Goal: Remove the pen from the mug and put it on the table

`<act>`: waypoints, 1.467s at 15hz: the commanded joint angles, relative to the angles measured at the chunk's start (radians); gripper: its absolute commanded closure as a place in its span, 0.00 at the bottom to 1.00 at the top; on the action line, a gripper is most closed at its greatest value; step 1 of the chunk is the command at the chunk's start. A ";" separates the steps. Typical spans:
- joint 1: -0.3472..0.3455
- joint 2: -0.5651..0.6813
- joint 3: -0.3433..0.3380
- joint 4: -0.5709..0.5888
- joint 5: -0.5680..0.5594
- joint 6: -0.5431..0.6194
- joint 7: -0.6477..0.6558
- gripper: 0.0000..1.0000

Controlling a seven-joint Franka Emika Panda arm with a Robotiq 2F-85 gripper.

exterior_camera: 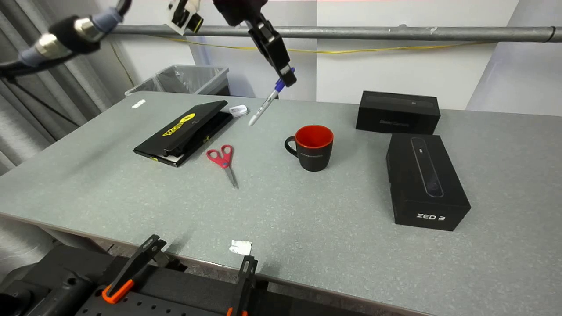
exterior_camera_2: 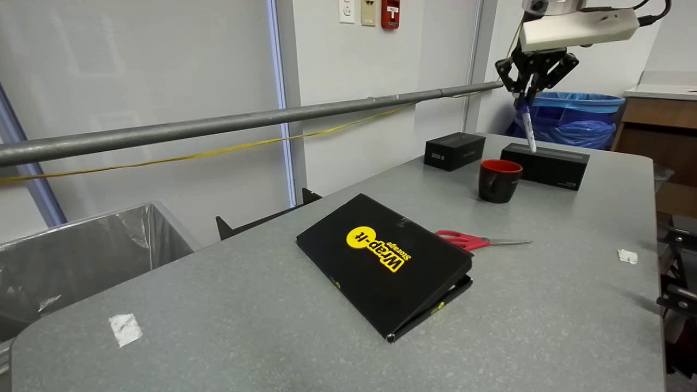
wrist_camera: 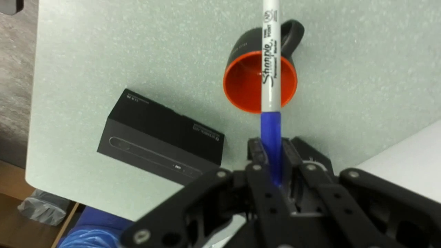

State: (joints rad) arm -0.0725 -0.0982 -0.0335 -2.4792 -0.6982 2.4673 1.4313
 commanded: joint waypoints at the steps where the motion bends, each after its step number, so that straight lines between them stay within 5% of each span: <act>1: 0.029 0.153 0.030 0.071 0.067 -0.071 -0.114 0.96; 12: 0.142 0.469 0.002 0.235 0.000 -0.221 -0.225 0.96; 22: 0.185 0.569 -0.032 0.308 -0.024 -0.240 -0.250 0.96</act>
State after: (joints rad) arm 0.0809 0.4409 -0.0444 -2.2109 -0.7067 2.2604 1.2118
